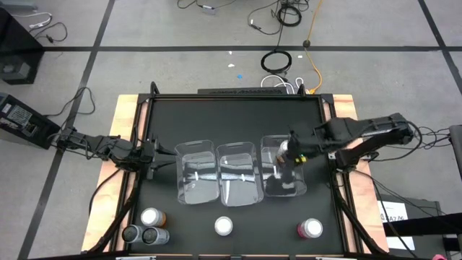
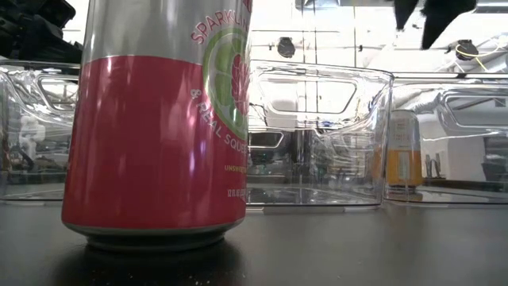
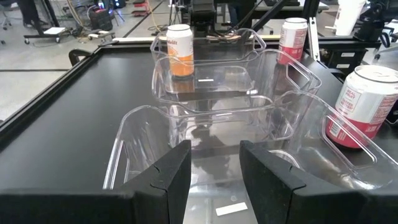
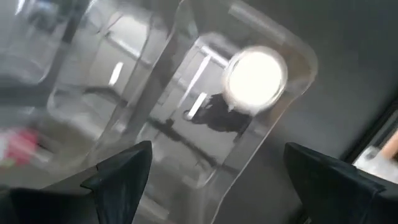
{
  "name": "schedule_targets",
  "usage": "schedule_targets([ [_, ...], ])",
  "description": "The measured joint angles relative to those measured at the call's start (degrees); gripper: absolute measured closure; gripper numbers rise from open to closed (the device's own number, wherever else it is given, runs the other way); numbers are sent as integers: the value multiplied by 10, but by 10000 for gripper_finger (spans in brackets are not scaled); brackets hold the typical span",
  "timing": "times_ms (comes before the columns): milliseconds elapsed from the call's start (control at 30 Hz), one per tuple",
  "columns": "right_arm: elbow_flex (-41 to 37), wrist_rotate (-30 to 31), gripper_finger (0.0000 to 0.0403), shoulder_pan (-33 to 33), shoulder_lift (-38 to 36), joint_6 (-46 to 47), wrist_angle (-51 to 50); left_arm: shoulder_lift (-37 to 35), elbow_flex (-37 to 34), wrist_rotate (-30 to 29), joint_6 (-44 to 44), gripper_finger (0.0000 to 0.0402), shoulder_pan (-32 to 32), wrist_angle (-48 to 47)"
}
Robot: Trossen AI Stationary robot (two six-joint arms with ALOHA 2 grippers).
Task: Sort soda cans
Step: Put the right pink soda can into the middle transparent bin
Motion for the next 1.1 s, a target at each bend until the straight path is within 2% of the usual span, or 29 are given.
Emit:
schedule_targets([
  [267,0,5,46,149,-3,159,-7,0,0,0,0,253,0,0],
  [500,0,23,46,232,11,235,-30,0,0,0,0,253,0,0],
  [833,0,21,46,258,41,234,-41,0,0,0,0,253,0,0],
  [967,0,62,46,257,42,236,-17,0,0,0,-1,253,0,0],
  [1100,0,105,46,246,42,200,61,0,0,0,0,253,0,0],
])
